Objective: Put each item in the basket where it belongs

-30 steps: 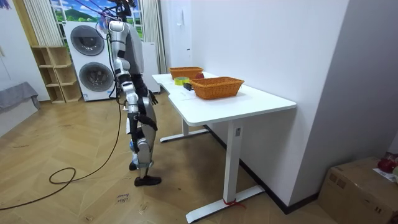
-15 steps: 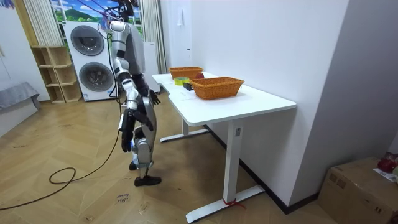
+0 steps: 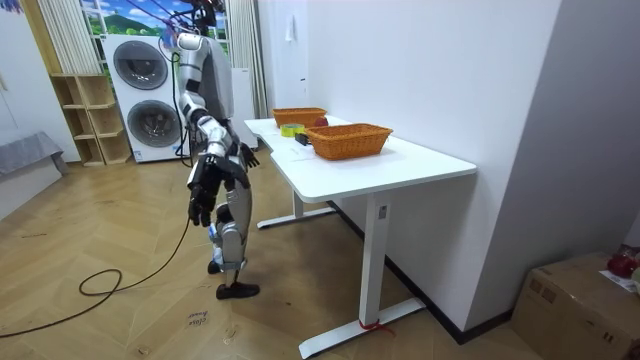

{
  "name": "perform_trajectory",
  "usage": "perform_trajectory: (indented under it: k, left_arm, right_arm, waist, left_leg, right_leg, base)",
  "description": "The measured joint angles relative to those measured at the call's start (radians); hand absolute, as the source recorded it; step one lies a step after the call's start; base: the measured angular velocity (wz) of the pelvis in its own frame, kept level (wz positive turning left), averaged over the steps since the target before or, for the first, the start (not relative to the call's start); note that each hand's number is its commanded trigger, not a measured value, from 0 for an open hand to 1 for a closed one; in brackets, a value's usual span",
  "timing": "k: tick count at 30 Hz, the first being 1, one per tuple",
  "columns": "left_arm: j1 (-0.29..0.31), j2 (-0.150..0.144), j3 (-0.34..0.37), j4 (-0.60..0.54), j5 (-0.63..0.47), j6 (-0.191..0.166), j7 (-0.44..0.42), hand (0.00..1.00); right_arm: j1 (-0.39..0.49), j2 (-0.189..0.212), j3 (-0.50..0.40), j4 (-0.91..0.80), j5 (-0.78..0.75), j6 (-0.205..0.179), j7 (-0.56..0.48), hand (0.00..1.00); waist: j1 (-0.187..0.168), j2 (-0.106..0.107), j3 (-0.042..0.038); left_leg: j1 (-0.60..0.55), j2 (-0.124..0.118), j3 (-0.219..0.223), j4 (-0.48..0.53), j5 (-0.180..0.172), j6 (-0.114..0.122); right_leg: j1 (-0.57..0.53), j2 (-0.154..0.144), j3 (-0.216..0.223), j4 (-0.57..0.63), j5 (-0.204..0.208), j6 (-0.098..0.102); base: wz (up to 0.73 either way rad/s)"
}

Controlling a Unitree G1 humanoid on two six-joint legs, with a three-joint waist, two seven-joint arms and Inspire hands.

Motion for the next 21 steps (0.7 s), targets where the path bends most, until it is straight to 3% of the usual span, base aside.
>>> perform_trajectory:
  k: [8, 11, 16, 21]
  left_arm:
    - [-0.007, 0.0, -0.001, 0.0, 0.0, 0.0, -0.025, 0.0]
    - [-0.008, 0.001, -0.006, 0.001, 0.001, 0.0, -0.038, 0.0]
    - [-0.018, 0.01, -0.028, 0.006, 0.001, -0.001, -0.043, 0.0]
    - [-0.016, 0.009, -0.039, 0.005, 0.001, 0.005, -0.066, 0.0]
  right_arm:
    - [-0.004, -0.029, 0.004, -0.096, -0.044, -0.024, -0.03, 0.0]
    - [-0.009, -0.029, 0.005, -0.139, -0.046, -0.028, -0.05, 0.0]
    - [-0.023, -0.03, 0.006, -0.219, -0.133, -0.059, -0.091, 0.0]
    - [-0.024, -0.034, 0.025, -0.314, -0.273, -0.06, -0.112, 0.0]
  waist:
    - [0.007, -0.009, -0.0011]
    - [0.017, -0.009, 0.0024]
    - [0.028, -0.009, 0.0033]
    - [0.031, -0.012, 0.0023]
  left_leg:
    - [-0.012, 0.0, 0.004, 0.002, 0.0, 0.0]
    - [-0.015, 0.0, 0.013, 0.002, 0.0, 0.0]
    - [-0.017, 0.0, 0.013, 0.002, 0.0, 0.0]
    - [-0.03, 0.001, 0.004, 0.002, 0.0, 0.0]
  right_leg:
    - [-0.017, 0.001, 0.006, 0.006, 0.0, 0.0]
    - [-0.021, 0.002, 0.011, 0.015, 0.0, 0.0]
    - [-0.021, 0.0, 0.003, 0.014, 0.0, -0.001]
    - [-0.03, 0.0, -0.004, 0.002, 0.001, -0.001]
  base:
    - [-0.01]
    - [-0.1]
    - [0.01]
    - [0.05]
